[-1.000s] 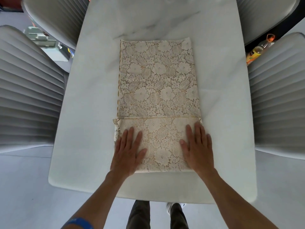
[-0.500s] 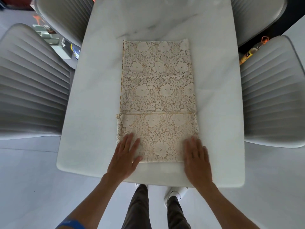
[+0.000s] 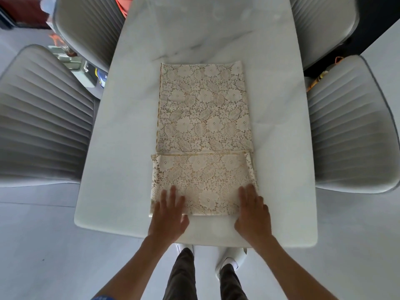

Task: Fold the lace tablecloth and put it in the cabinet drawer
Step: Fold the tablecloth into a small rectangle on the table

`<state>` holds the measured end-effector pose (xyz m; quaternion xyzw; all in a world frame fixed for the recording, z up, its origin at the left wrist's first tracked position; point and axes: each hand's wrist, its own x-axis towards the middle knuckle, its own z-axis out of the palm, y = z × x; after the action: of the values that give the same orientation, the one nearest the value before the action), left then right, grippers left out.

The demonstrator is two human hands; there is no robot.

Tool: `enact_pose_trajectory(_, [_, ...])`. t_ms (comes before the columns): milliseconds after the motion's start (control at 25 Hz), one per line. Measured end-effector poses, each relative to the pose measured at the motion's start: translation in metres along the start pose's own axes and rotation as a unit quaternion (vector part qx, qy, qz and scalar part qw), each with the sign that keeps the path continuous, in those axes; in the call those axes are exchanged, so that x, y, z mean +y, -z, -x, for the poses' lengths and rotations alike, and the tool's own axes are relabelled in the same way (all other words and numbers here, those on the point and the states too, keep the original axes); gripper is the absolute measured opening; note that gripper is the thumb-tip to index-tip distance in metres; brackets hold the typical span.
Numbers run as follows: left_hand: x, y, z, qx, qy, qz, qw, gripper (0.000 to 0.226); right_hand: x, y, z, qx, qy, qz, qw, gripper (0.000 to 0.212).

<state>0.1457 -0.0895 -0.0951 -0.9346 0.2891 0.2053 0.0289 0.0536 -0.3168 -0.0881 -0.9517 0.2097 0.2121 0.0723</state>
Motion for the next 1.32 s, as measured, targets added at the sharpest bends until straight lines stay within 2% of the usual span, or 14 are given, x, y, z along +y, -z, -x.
enact_pose_trajectory(200, [-0.003,-0.002,0.0,0.021,0.004,-0.009,1.0,0.061,0.021,0.049,-0.076,-0.095,-0.131,-0.223,0.961,0.065])
enact_pose_trajectory(240, [-0.005,-0.002,-0.001,0.025,0.009,0.006,1.0,0.059,0.021,0.055,-0.078,-0.094,-0.121,-0.21,0.966,0.059])
enact_pose_trajectory(320, [-0.008,0.0,-0.001,0.028,0.01,0.031,0.999,0.056,0.018,0.046,-0.064,-0.03,-0.009,-0.117,0.993,0.053])
enact_pose_trajectory(400, [-0.014,0.007,0.003,0.053,0.001,0.057,0.997,0.051,0.01,0.024,-0.024,-0.044,0.152,-0.048,0.986,0.068])
enact_pose_trajectory(440, [-0.018,0.009,0.003,0.066,-0.008,0.08,0.995,0.047,0.012,0.011,-0.007,-0.056,0.183,-0.007,0.981,0.078])
enact_pose_trajectory(520, [-0.026,0.014,0.004,0.083,-0.035,0.131,0.987,0.038,0.023,-0.006,0.009,-0.017,0.147,0.03,0.989,0.076])
enact_pose_trajectory(640, [-0.035,0.031,0.016,0.075,-0.052,0.169,0.981,0.033,0.039,0.004,0.015,0.075,0.091,0.033,0.992,0.043])
enact_pose_trajectory(720, [-0.04,0.041,0.027,0.025,-0.036,0.185,0.982,0.025,0.049,0.015,0.021,0.108,0.134,0.012,0.985,0.028])
enact_pose_trajectory(800, [-0.046,0.05,0.041,-0.046,-0.04,0.181,0.982,0.018,0.058,0.028,0.032,0.07,0.177,-0.071,0.979,0.019])
enact_pose_trajectory(880, [-0.055,0.069,0.054,-0.09,-0.059,0.19,0.976,0.013,0.067,0.049,0.043,0.012,0.152,-0.196,0.969,0.012])
enact_pose_trajectory(960, [-0.066,0.095,0.056,-0.088,-0.07,0.206,0.972,0.008,0.07,0.07,0.04,-0.022,0.114,-0.303,0.946,0.016])
enact_pose_trajectory(1160, [-0.09,0.158,-0.021,-0.015,-0.06,0.241,0.969,0.009,0.05,0.118,-0.031,0.025,-0.022,-0.532,0.846,0.018])
enact_pose_trajectory(1240, [-0.094,0.161,-0.067,-0.01,-0.038,0.249,0.968,0.011,0.044,0.116,-0.066,0.019,-0.082,-0.582,0.809,0.013])
enact_pose_trajectory(1320, [-0.098,0.145,-0.106,-0.017,0.029,0.3,0.953,0.017,0.043,0.098,-0.093,0.019,-0.133,-0.587,0.798,0.004])
